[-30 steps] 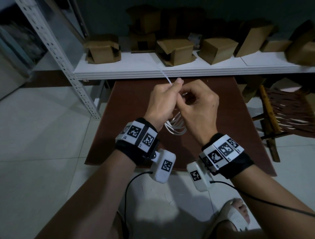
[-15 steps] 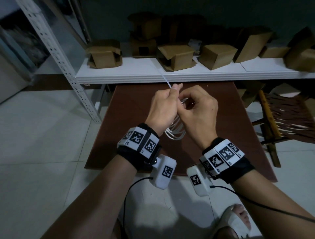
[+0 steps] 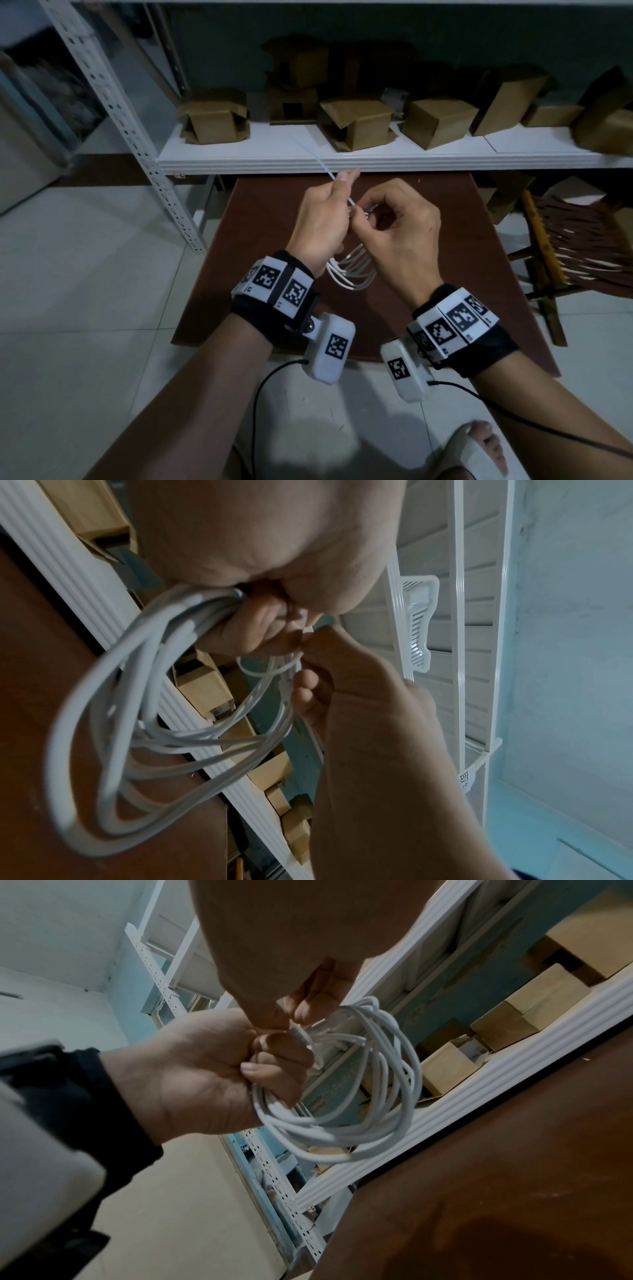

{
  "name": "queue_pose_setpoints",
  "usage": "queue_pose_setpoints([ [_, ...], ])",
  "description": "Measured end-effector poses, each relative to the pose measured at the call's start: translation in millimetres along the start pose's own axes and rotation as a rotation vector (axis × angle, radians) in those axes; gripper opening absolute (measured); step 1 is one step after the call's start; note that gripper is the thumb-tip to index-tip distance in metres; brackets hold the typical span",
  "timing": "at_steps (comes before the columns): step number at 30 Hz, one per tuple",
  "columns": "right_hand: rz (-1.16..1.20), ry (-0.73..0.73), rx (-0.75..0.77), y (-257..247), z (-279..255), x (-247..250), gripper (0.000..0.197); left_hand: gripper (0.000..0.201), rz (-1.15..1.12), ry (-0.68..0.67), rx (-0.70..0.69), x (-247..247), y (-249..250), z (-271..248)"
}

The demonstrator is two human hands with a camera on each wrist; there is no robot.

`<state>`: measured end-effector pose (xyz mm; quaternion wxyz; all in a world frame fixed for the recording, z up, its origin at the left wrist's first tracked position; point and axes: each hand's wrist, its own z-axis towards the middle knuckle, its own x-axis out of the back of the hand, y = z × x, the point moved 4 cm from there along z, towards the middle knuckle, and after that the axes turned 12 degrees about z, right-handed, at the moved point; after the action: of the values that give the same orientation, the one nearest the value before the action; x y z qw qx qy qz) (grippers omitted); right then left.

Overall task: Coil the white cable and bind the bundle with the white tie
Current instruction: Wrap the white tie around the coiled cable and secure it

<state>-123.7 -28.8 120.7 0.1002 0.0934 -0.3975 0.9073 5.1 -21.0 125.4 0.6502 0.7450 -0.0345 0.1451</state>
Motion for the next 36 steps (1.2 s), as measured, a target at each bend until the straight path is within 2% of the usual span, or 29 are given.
queue_pose_setpoints([
  [4, 0.014, 0.007, -0.001, 1.3, 0.4, 2.9, 0.006, 0.042, -0.064, -0.024, 0.05, -3.2, -2.7, 0.3],
  [9, 0.05, 0.041, -0.004, 2.3, 2.1, 5.9, 0.004, 0.054, -0.082, -0.067, 0.047, -7.5, -9.7, 6.5],
  [13, 0.025, 0.039, -0.01, 1.8, 1.3, 5.1, 0.003, 0.043, -0.022, -0.01, 0.01, -12.6, -8.1, 7.2],
  [19, 0.005, 0.022, -0.004, -0.1, 0.9, 1.9, 0.006, 0.038, -0.04, 0.01, 0.013, -8.5, -0.4, 0.1],
  [26, 0.025, 0.066, -0.021, -0.9, -0.7, -0.1, 0.008, 0.043, 0.013, 0.003, -0.031, -8.3, 2.4, -0.9],
  [31, 0.036, 0.05, -0.006, -4.0, -1.0, -0.9, 0.008, 0.041, 0.007, 0.034, -0.006, -0.9, 2.5, -0.3],
  [36, 0.041, 0.041, 0.0, -2.3, 0.1, 1.0, 0.009, 0.04, -0.023, -0.004, 0.039, -2.9, -1.9, 0.0],
])
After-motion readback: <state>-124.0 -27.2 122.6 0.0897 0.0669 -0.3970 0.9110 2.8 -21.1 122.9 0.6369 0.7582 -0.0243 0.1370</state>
